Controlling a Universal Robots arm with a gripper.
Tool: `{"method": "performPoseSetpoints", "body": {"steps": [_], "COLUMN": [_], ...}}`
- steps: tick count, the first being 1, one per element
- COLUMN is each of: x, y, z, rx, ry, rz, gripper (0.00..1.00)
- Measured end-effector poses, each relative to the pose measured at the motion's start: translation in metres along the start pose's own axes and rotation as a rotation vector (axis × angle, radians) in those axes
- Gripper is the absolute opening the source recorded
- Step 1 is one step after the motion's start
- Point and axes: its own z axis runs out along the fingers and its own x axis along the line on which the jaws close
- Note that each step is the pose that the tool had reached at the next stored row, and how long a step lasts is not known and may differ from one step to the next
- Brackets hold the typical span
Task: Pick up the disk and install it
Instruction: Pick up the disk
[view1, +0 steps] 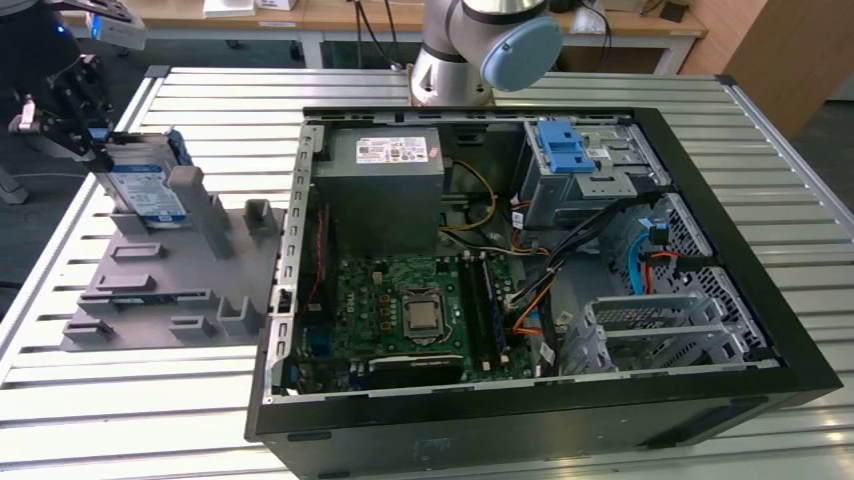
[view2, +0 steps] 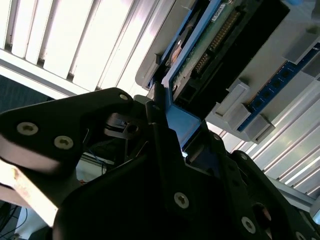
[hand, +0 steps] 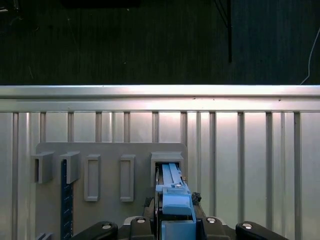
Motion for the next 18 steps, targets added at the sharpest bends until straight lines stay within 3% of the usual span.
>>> {"method": "performPoseSetpoints", "body": {"steps": [18], "x": [-0.0002], "y": [0.0001], "z": [-0.0176], "rx": [0.0000], "ry": [0.0009], "rz": [0.000], "gripper": [0.36]}}
